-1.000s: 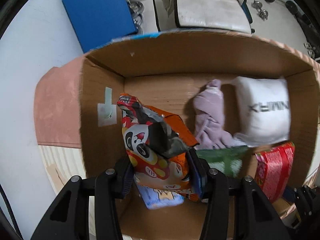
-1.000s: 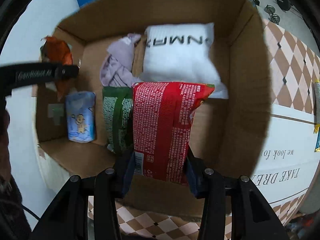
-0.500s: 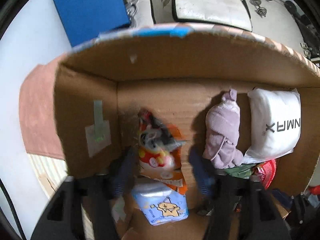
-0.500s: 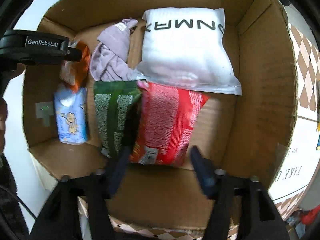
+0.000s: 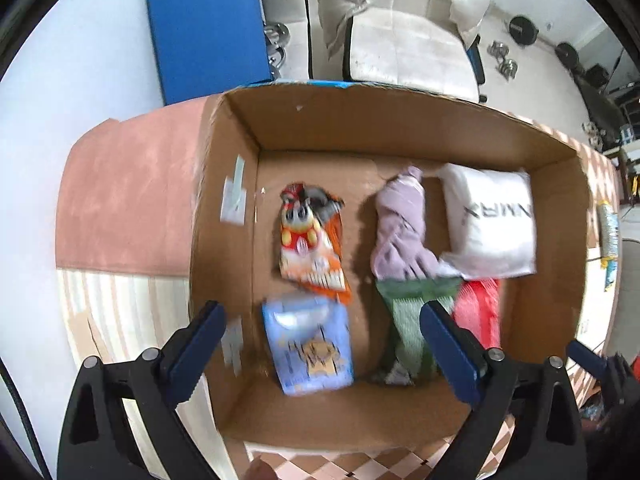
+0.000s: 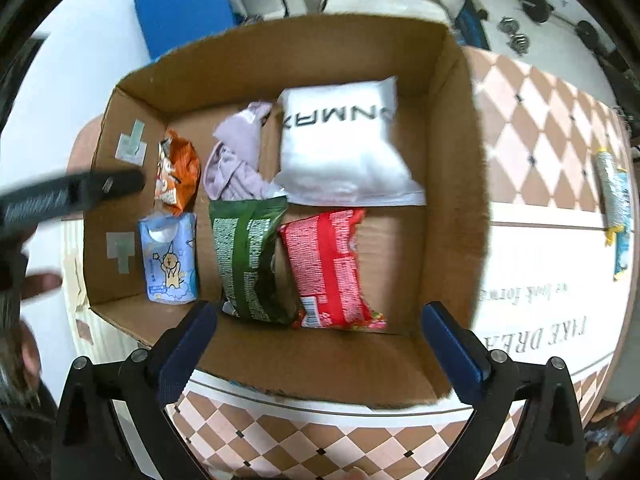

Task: Organize soft objects
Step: 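Place both snack bags into the box and open both tools, then grasp the silver scrub sponge with left tool while right tool grasps the blue Nestle tube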

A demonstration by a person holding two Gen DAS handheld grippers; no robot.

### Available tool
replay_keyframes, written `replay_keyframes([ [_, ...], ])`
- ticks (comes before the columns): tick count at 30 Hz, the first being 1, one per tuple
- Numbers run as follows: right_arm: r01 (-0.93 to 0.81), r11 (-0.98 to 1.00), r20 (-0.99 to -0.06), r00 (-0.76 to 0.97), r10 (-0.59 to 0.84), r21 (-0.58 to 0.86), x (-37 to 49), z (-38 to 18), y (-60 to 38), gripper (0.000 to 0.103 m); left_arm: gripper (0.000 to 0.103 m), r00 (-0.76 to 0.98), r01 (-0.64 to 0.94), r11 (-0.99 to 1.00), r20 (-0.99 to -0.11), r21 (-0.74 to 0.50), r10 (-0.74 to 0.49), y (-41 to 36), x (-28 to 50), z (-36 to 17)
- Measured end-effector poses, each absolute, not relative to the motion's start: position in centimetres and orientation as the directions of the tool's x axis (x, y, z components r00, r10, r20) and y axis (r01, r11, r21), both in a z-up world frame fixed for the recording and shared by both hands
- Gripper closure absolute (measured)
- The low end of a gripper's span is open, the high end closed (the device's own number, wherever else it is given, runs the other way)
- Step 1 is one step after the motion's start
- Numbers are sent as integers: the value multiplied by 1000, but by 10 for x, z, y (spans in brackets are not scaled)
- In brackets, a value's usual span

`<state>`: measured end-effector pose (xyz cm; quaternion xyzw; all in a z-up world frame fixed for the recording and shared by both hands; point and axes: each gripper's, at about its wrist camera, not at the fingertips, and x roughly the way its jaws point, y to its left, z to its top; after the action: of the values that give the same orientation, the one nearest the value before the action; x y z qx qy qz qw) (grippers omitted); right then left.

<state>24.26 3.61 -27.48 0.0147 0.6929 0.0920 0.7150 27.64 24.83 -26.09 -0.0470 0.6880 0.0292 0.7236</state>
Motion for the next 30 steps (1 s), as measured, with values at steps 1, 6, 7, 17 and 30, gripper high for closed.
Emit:
replay_keyframes([
  [1,-108,984,-988,37,149,144,240,-271,33,0,4,62,-112,993,-998,-35,-28,246,270,-260],
  [6,-120,988,-988,104,112,99,221,-252,31,0,4,118,-140,989,-993,-40,-24,240,233,-239],
  [7,-122,988,-987,113,111,97,218,-248,31,0,4,131,-140,989,-991,-39,-20,239,226,-233],
  [17,-139,986,-968,219,119,90,177,-199,22,0,4,231,-145,989,-972,-7,27,227,183,-190],
  [30,-117,974,-936,273,221,195,161,-160,-30,0,4,298,-144,990,-953,1,45,175,174,-142],
])
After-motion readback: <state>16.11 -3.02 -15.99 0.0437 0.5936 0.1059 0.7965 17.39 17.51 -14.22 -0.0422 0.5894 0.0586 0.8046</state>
